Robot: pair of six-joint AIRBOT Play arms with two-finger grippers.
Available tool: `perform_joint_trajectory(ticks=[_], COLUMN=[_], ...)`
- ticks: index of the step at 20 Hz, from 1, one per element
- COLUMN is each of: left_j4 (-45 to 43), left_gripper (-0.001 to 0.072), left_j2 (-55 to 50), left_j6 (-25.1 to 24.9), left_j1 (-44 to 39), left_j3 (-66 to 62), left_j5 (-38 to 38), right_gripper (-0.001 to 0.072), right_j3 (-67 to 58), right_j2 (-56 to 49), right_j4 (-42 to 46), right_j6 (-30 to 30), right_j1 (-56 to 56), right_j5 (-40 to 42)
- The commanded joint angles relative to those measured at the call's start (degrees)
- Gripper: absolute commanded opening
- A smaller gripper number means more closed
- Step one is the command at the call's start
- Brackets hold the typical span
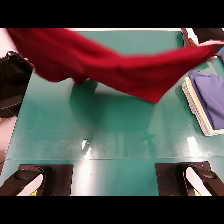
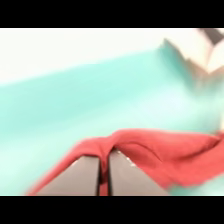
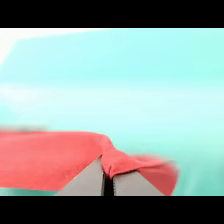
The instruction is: Fold the shirts.
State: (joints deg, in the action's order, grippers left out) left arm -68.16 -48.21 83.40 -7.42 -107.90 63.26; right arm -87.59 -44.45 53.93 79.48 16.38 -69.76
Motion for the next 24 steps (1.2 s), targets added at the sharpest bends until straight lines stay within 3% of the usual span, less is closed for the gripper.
perform_joint_trajectory(ticks=[1, 4, 7, 12, 16, 21, 24], left_j4=[-2.95, -6.56, -11.54, -12.41, -8.79, -5.42, -3.61], left_gripper=[0.0027, 0.0027, 0.0027, 0.0028, 0.003, 0.0029, 0.0029], left_j2=[4.04, 4.11, 3.28, -4.9, -16.87, -34.71, -40.96], left_j6=[2.19, 3.45, 5.31, 6.64, 6.6, 6.58, 6.12], left_j1=[0.02, 0.02, 0.02, 0.02, 0.02, 0.02, 0.04], left_j3=[-12.94, -15.58, -11.91, 5.79, 19.69, 25.75, 24.17], left_j5=[-2.25, -3.19, -1.38, 4.98, 4.72, -2.43, -7.63], right_gripper=[0.0017, 0.0016, 0.0016, 0.0015, 0.0016, 0.0015, 0.0015], right_j3=[-21.68, -35.19, -38.14, -22.43, -11.54, -0.79, -2.12], right_j2=[-1.33, -6.16, -9.11, -13.92, -24.3, -38.27, -44.87], right_j4=[9.11, 13.7, 13.68, 13.68, 13.7, 13.68, 13.51], right_j6=[3.54, 5.77, 6.21, 6.38, 5.05, 4.85, 4.87], right_j1=[-0.11, -0.11, -0.11, -0.15, -0.26, -1.97, -2.49], right_j5=[-8.33, -16.24, -20.5, -20.9, -20.68, -15.28, -10.75])
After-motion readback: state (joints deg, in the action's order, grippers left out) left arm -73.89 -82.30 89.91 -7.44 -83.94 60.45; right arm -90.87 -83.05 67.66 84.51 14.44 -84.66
